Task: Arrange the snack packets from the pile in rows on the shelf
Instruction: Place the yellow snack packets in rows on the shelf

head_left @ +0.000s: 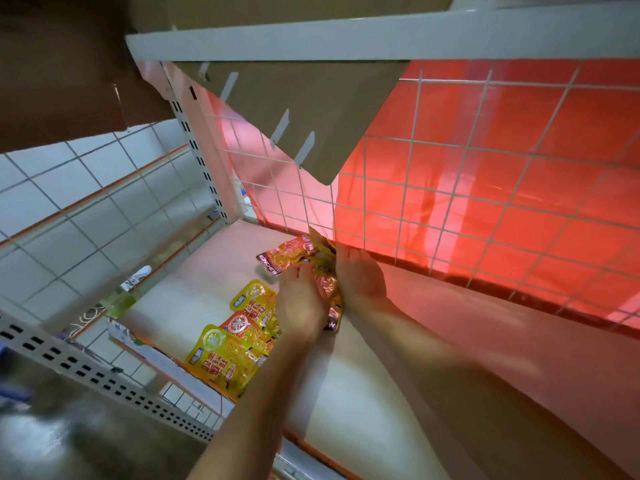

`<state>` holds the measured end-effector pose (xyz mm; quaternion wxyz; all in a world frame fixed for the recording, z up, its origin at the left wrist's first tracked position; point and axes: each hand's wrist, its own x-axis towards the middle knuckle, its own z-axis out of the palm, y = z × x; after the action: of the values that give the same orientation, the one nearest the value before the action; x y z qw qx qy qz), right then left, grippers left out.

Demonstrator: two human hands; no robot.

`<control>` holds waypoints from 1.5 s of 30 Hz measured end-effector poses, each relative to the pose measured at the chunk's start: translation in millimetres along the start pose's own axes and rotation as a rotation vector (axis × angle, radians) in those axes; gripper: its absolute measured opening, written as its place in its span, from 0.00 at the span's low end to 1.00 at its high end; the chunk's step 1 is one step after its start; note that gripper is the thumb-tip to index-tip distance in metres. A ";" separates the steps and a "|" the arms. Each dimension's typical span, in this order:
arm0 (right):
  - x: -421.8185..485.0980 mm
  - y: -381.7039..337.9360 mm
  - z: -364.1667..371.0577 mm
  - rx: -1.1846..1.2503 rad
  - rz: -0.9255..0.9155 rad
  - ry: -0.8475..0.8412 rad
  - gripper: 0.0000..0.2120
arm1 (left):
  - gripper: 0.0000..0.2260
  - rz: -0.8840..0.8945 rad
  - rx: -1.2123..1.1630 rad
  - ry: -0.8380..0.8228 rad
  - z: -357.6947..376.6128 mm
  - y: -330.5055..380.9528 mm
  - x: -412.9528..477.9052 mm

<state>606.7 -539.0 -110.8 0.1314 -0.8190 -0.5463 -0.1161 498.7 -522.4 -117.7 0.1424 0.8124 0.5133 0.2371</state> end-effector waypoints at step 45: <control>-343.0 303.0 -189.4 0.844 1.077 0.418 0.03 | 0.06 -0.012 -0.787 -0.904 64.4 269.7 -236.8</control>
<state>749.3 -1012.0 -74.3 0.5780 -0.8150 -0.0277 0.0315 654.2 -851.8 -100.8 0.6382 0.7160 0.2800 0.0394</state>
